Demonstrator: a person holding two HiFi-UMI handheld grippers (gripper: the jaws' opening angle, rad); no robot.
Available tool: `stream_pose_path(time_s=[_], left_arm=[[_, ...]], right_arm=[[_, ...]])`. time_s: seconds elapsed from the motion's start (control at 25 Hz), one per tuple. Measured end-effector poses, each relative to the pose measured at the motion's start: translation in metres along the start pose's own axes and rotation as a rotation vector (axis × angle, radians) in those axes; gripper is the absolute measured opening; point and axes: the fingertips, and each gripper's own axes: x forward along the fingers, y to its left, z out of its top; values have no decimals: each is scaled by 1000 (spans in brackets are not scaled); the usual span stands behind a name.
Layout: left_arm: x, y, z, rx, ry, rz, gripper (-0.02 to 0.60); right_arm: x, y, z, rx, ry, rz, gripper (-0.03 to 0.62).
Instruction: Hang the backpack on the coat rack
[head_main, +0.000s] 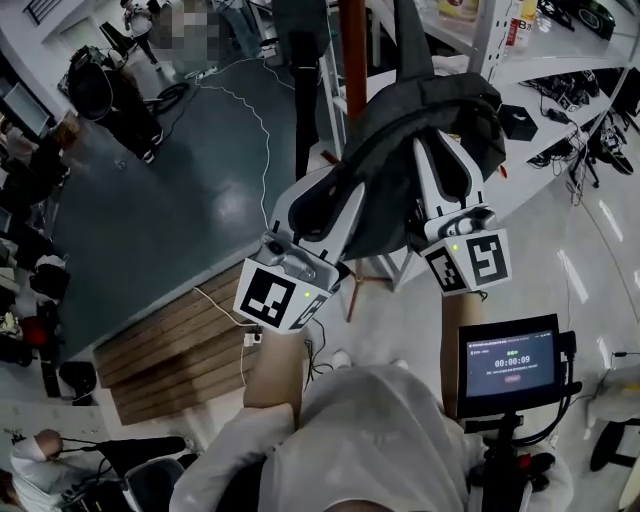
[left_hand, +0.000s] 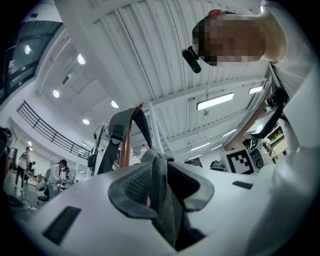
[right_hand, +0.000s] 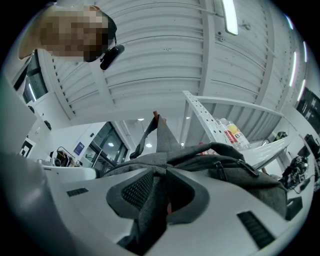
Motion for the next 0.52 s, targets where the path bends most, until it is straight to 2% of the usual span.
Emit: stream_pose_path(time_s=[0.52], left_arm=[[7, 1, -6, -6, -20, 7, 92]], right_arm=[[2, -7, -5, 2, 1, 2, 91]])
